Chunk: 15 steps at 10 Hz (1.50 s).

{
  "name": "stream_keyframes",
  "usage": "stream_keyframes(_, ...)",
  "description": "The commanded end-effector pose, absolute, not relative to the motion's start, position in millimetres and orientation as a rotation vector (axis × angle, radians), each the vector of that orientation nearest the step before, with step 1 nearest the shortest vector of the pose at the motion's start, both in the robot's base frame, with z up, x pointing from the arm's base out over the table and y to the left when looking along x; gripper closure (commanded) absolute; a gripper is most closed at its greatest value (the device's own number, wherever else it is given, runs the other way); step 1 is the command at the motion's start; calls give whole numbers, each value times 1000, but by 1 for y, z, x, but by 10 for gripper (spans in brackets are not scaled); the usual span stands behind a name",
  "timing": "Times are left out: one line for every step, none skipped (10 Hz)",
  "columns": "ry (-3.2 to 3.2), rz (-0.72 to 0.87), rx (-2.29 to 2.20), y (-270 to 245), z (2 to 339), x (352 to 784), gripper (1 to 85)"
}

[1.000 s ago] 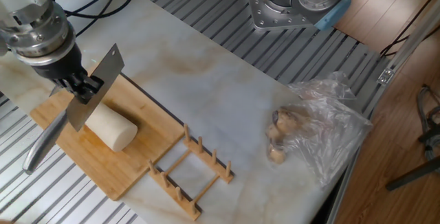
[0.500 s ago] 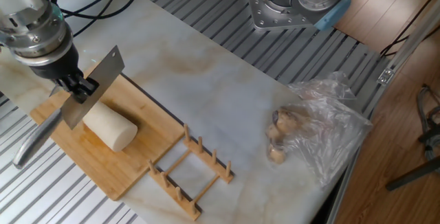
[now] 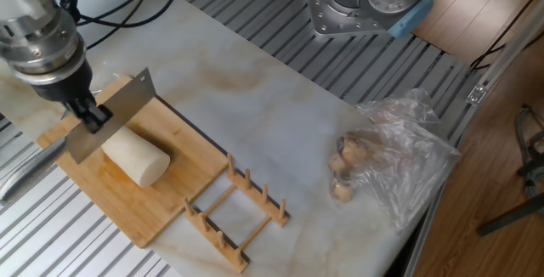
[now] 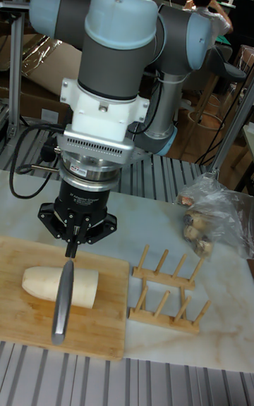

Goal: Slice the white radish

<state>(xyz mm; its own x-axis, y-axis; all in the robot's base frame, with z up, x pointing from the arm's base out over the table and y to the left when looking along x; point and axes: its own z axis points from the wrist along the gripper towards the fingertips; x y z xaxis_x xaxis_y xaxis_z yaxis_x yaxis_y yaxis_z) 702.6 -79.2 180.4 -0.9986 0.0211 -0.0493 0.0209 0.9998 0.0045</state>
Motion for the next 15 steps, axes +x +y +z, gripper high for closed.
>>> stream_keyframes(3052,121,169,-63,174,719,843)
stream_keyframes(3055,129,205,-54,174,724,843)
stream_keyframes(3057,146,226,-44,174,726,843)
stream_keyframes(3065,148,224,-37,175,726,843)
stream_keyframes(3068,154,192,-35,173,727,843)
stream_keyframes(3074,136,149,-37,170,727,843)
stream_keyframes(3091,118,117,-38,166,724,843)
stream_keyframes(3107,95,38,-42,162,721,843)
stream_keyframes(3110,95,7,-43,160,720,843)
stream_keyframes(3110,107,5,-38,159,720,843)
stream_keyframes(3106,106,5,-36,159,719,843)
stream_keyframes(3091,106,-2,-35,163,718,843)
stream_keyframes(3077,96,-11,-36,167,720,843)
stream_keyframes(3074,88,-32,-37,168,719,843)
stream_keyframes(3080,80,-63,-38,165,714,843)
